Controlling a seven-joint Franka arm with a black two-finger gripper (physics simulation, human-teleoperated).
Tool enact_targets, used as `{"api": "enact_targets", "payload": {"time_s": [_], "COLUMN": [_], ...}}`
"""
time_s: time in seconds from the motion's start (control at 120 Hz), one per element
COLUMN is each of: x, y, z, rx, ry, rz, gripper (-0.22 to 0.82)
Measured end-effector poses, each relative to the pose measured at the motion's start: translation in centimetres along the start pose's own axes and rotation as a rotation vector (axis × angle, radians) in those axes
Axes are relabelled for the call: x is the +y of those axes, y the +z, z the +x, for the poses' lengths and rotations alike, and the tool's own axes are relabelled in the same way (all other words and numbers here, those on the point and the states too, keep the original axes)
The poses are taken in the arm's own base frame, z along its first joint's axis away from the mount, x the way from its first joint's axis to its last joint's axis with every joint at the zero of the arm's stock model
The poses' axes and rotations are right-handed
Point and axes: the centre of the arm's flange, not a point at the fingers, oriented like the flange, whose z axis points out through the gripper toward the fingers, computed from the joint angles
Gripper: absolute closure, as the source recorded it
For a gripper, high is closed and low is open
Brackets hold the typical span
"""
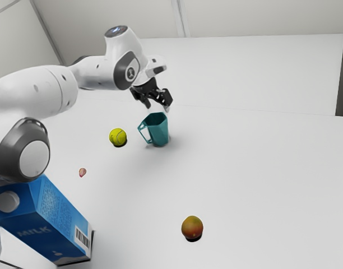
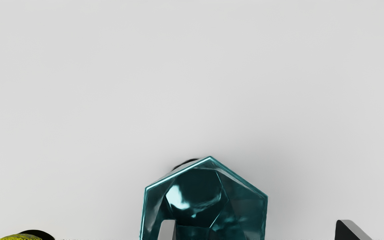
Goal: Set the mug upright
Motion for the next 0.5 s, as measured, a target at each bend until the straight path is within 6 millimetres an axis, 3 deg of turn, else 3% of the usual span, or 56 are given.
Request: {"api": "enact_targets", "payload": {"time_s": [0.092,0.267,0.417,0.5], "x": [0.3,0.5,1.0,1.6], "y": [-3.7,-14.4,-23.2,-26.6], "z": [0.0,0.3,-3.3,-5.6], "rx": [0.024,0.096,0.069,0.020], "ry": [-0.001,0.011,0.024,0.037], "rz": [-0.006,0.005,-0.001,-0.008], "gripper": [0.07,0.04,0.03,0.03]}}
